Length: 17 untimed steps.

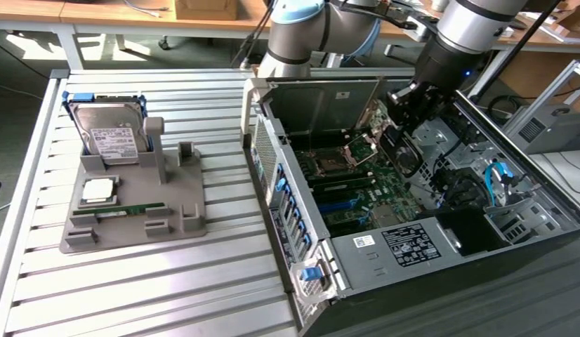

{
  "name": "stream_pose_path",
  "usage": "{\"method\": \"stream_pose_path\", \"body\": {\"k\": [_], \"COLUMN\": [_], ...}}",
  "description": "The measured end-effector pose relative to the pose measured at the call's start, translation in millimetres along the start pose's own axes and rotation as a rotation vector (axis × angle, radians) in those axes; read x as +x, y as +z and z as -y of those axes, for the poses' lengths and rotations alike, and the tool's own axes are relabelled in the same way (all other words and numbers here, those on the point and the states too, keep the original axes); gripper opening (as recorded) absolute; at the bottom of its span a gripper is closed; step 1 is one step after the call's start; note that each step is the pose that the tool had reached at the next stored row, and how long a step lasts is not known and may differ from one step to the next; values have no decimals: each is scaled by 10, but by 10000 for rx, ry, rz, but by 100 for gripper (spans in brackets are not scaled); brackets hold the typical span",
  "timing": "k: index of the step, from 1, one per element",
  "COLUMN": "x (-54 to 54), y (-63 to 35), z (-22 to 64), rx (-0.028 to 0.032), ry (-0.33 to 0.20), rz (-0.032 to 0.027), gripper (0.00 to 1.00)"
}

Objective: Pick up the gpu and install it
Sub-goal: 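Pick up the gpu and move the gpu toward the slot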

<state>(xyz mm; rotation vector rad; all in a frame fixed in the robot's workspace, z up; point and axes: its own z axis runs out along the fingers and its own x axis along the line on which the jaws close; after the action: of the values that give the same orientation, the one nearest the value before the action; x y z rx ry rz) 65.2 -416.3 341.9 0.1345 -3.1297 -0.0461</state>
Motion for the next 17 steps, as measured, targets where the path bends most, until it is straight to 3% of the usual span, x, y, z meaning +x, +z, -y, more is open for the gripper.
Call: {"method": "stream_pose_path", "body": {"k": [17], "x": [0], "y": [160], "z": [12], "rx": [-2], "ry": [0], "rz": [0], "gripper": [27]}}
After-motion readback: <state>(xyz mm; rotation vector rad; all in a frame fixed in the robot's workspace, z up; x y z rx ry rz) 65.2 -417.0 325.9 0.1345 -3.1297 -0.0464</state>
